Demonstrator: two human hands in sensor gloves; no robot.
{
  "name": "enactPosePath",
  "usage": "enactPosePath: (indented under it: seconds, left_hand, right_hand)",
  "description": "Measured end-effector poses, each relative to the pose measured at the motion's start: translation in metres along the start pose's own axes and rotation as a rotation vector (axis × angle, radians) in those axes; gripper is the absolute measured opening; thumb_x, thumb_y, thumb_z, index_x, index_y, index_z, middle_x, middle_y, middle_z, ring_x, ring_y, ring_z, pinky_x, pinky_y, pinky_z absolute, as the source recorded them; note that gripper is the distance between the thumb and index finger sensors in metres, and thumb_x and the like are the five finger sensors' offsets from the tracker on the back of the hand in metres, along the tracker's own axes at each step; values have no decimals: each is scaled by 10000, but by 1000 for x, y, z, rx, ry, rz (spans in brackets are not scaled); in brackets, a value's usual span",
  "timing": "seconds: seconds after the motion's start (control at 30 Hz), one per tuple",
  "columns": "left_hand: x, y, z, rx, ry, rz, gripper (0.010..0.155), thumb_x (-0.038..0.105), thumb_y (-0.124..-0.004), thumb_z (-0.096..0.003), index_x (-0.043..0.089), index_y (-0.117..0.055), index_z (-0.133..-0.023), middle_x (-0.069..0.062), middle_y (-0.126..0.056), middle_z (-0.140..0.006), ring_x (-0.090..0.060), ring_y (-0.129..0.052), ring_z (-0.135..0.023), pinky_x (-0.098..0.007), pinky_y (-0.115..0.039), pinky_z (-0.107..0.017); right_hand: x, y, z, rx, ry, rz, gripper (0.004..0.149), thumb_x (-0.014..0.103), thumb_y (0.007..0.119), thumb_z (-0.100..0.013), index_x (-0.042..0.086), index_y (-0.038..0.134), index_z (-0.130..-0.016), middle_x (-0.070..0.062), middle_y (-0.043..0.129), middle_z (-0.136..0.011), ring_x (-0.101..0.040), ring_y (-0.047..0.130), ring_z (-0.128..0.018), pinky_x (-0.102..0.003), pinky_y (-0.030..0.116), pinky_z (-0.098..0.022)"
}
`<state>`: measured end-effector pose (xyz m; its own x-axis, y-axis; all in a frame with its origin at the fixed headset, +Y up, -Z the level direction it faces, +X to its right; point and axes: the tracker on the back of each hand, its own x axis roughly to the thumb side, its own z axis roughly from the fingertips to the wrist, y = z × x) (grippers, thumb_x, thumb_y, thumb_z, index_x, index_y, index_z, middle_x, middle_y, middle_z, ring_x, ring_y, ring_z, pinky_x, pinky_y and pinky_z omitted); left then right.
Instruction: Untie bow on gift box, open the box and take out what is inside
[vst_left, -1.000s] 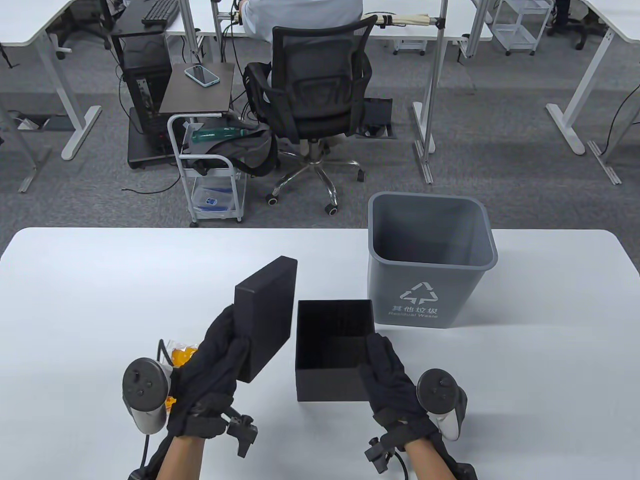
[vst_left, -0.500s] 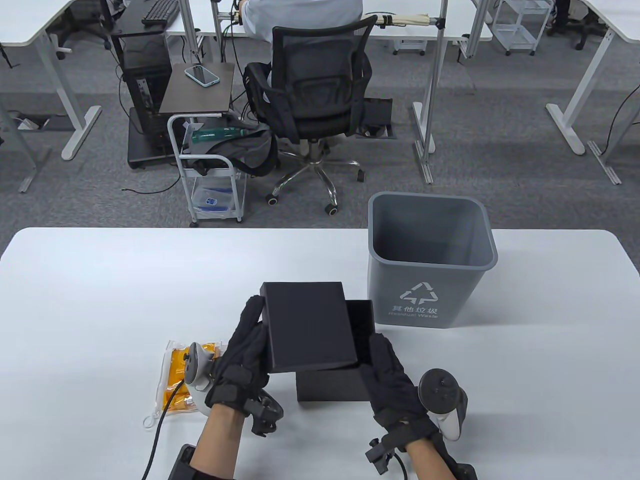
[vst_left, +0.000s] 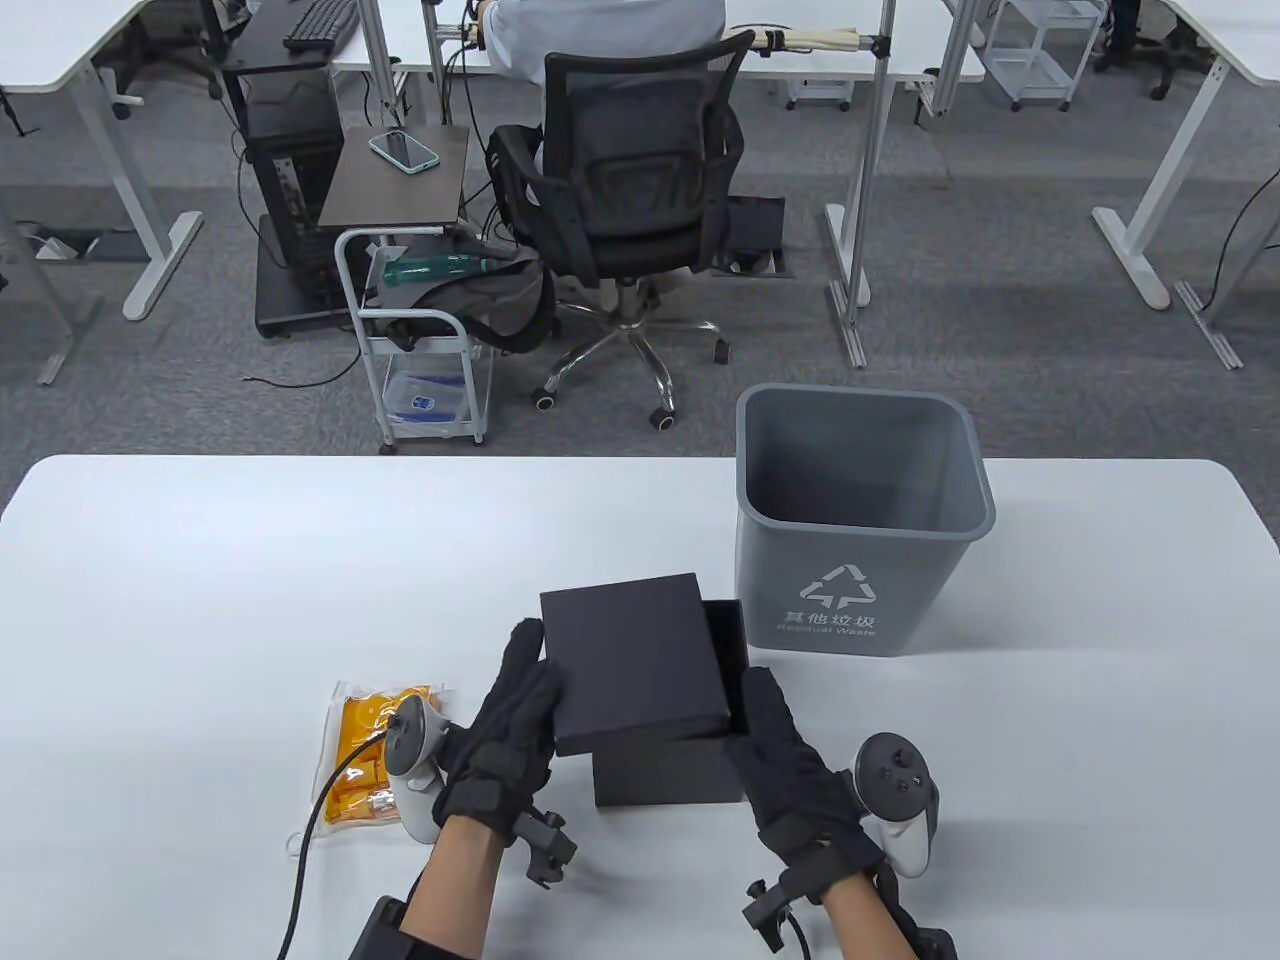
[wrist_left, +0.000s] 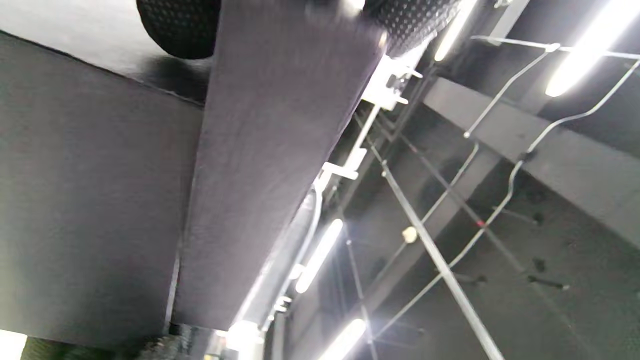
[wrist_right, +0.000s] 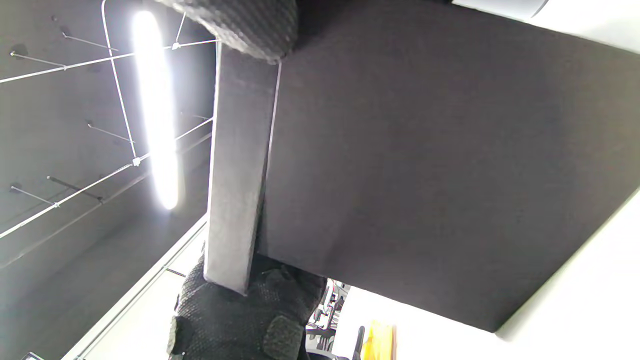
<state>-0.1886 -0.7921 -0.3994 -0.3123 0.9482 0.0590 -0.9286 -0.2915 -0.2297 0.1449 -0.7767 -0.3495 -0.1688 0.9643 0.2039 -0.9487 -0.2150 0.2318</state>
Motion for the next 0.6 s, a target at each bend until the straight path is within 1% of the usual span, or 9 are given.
enactPosePath:
  seconds: [0.03, 0.1, 0.17, 0.23, 0.3, 0.37, 0.43, 0.5, 0.6]
  left_hand:
    - [-1, -1, 0, -7, 20, -36, 788, 426, -687, -669, 195, -152, -1199, -275, -411, -1150, -373, -700, -898, -499, -663, -696]
    - [-3, -3, 1, -25, 55, -111, 792, 465, -647, -683, 198, -105, -1195, -282, -358, -1162, -405, -612, -927, -526, -601, -721]
    - [-6, -6, 2, -25, 52, -199, 797, 536, -607, -688, 197, -104, -1206, -273, -326, -1174, -430, -544, -946, -553, -559, -736]
    - [-6, -12, 2, -29, 55, -225, 819, 570, -588, -684, 193, -78, -1202, -271, -277, -1176, -455, -471, -960, -581, -507, -747]
    - [-8, -20, 3, -31, 58, -222, 823, 599, -525, -696, 181, -26, -1198, -277, -168, -1172, -489, -344, -982, -613, -411, -759]
    - [-12, -29, 3, -13, 48, -209, 829, 614, -502, -694, 159, -36, -1206, -274, -24, -1159, -524, -176, -991, -647, -283, -742]
    - [-13, -36, 3, -5, 38, -208, 851, 624, -488, -691, 150, 8, -1193, -246, 127, -1136, -520, 0, -992, -674, -176, -718]
    - [-13, -39, 1, -23, -5, -175, 860, 608, -497, -692, 118, 8, -1188, -242, 119, -1159, -520, 29, -1004, -704, -139, -686]
    - [-14, -37, 2, -87, -4, -104, 905, 604, -549, -686, 107, 26, -1178, -231, 134, -1185, -526, 54, -1017, -705, -100, -681]
  right_hand:
    - [-1, -1, 0, 5, 0, -9, 709, 335, 638, -635, 144, 202, -1161, -236, 209, -1174, -532, 315, -1052, -657, 323, -735]
    - [-3, -2, -1, 23, 6, -15, 731, 319, 663, -629, 148, 183, -1153, -214, 208, -1179, -515, 316, -1060, -644, 338, -741]
    - [-5, -2, -1, 22, 16, -28, 743, 317, 677, -627, 152, 174, -1147, -190, 221, -1185, -492, 324, -1068, -633, 354, -745]
    - [-6, -2, -1, 17, 21, -32, 742, 318, 684, -626, 151, 181, -1146, -176, 236, -1188, -477, 336, -1072, -618, 373, -748]
    - [-6, -3, -1, 16, 25, -29, 747, 322, 690, -626, 151, 179, -1143, -167, 247, -1189, -462, 349, -1073, -603, 386, -751]
    - [-7, -3, -1, 18, 29, -31, 766, 319, 701, -622, 139, 163, -1136, -166, 267, -1188, -451, 368, -1074, -592, 398, -752]
    - [-8, -3, -2, 30, 35, -49, 776, 304, 714, -619, 124, 157, -1128, -165, 286, -1184, -442, 390, -1069, -573, 419, -753]
    - [-8, -3, -1, 29, 45, -24, 780, 287, 723, -614, 103, 164, -1126, -173, 286, -1178, -432, 395, -1069, -567, 423, -753]
    - [-6, -2, -1, 27, 70, 28, 784, 287, 722, -616, 84, 163, -1126, -196, 272, -1170, -444, 390, -1064, -568, 423, -752]
